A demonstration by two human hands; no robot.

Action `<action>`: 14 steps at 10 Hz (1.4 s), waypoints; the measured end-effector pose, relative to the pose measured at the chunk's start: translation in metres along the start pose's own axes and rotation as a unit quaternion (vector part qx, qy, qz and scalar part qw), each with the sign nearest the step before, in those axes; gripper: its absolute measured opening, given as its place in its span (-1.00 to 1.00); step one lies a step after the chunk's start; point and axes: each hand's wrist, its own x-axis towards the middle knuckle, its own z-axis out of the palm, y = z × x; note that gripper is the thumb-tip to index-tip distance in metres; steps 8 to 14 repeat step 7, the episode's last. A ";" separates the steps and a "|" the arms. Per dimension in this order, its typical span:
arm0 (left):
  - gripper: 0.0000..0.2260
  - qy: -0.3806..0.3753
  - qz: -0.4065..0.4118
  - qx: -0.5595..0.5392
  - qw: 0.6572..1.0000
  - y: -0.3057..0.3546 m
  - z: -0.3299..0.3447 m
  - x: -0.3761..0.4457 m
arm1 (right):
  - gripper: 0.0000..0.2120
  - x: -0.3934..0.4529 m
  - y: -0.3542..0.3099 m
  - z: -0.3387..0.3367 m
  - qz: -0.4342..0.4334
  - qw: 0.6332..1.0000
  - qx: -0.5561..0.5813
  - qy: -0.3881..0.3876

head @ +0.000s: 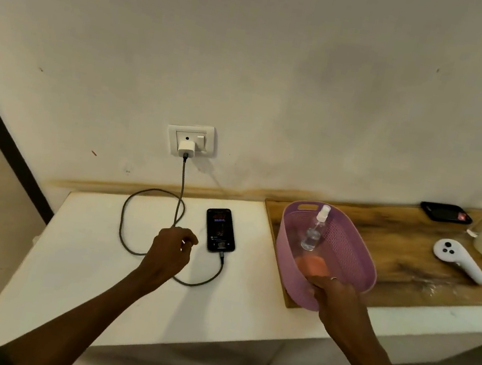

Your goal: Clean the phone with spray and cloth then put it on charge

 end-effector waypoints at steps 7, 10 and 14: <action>-0.79 -0.040 0.055 0.005 0.998 -0.017 0.022 0.022 | -0.69 0.054 -0.035 -0.015 -0.046 0.993 -0.001 0.112; -0.79 -0.040 0.055 0.005 0.998 -0.017 0.022 0.022 | -0.69 0.054 -0.035 -0.015 -0.046 0.993 -0.001 0.112; -0.79 -0.040 0.055 0.005 0.998 -0.017 0.022 0.022 | -0.69 0.054 -0.035 -0.015 -0.046 0.993 -0.001 0.112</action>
